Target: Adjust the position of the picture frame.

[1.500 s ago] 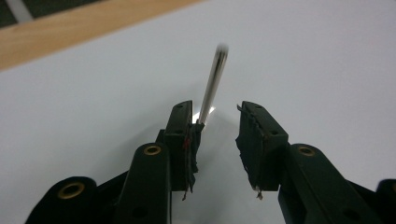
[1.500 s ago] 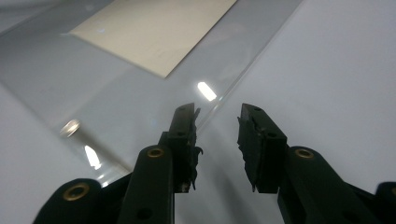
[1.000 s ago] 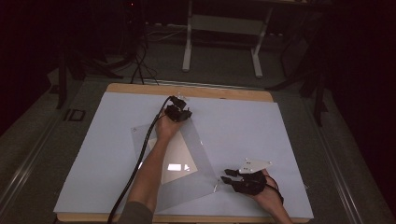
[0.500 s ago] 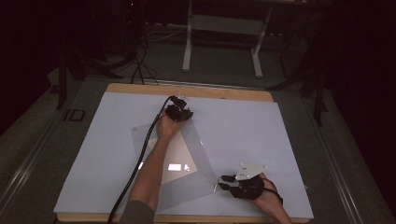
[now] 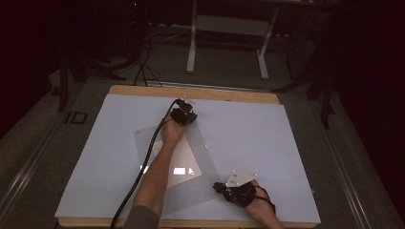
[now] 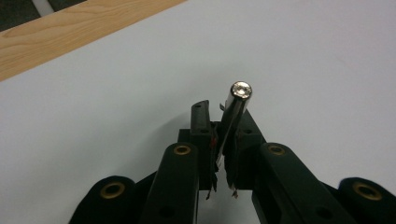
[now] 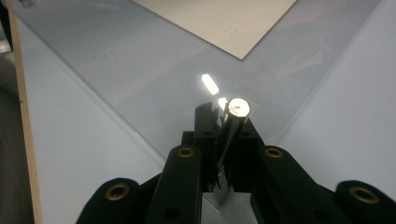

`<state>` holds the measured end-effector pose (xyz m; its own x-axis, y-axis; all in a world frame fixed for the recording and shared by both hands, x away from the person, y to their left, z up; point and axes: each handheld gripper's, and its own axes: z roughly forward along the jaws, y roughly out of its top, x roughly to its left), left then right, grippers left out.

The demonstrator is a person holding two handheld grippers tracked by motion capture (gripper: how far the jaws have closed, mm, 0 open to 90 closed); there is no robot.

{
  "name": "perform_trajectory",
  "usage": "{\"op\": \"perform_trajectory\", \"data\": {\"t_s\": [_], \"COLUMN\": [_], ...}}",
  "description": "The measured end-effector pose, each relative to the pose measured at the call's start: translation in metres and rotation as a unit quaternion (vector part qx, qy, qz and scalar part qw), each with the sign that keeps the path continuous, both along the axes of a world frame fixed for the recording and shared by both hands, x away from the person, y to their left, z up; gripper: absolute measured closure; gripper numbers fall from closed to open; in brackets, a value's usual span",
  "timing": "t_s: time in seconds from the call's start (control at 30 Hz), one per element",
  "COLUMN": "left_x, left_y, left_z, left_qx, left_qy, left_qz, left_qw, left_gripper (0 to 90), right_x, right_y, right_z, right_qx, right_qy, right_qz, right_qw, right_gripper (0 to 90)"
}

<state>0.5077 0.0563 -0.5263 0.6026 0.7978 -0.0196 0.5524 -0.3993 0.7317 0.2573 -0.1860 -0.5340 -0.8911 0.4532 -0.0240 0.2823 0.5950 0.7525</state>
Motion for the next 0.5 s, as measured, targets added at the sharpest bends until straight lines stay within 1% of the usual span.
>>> {"op": "perform_trajectory", "data": {"t_s": [0.1, 0.17, 0.27, 0.33, 0.4, 0.43, 0.5], "left_x": [0.000, 0.000, 0.000, 0.000, 0.001, 0.001, 0.001], "left_y": [0.000, -0.002, -0.001, 0.001, 0.002, 0.007, 0.012], "left_z": [0.001, 0.001, 0.002, 0.004, 0.006, 0.010, 0.012], "left_qx": [0.006, 0.012, 0.015, 0.009, 0.009, 0.005, 0.005], "left_qy": [0.000, -0.001, 0.000, -0.002, -0.002, -0.002, 0.001], "left_qz": [-0.003, -0.002, 0.000, 0.002, 0.002, 0.002, 0.002], "left_qw": [1.0000, 0.9999, 0.9999, 1.0000, 1.0000, 1.0000, 1.0000], "left_gripper": [83.8, 84.2, 84.4, 84.5, 84.5, 84.6, 84.6], "right_x": [0.001, 0.001, 0.001, 0.003, 0.005, 0.006, 0.009], "right_y": [-0.001, -0.001, -0.002, -0.005, -0.009, -0.011, -0.016], "right_z": [0.000, 0.000, 0.001, 0.003, 0.005, 0.007, 0.010], "right_qx": [0.009, 0.012, 0.018, 0.023, 0.032, 0.038, 0.045], "right_qy": [0.011, 0.015, 0.018, 0.021, 0.023, 0.022, 0.025], "right_qz": [-0.008, -0.014, -0.022, -0.032, -0.042, -0.050, -0.062], "right_qw": [0.9999, 0.9997, 0.9994, 0.9990, 0.9983, 0.9978, 0.9968], "right_gripper": [84.8, 84.8, 84.8, 84.5, 84.2, 84.0, 83.5]}}
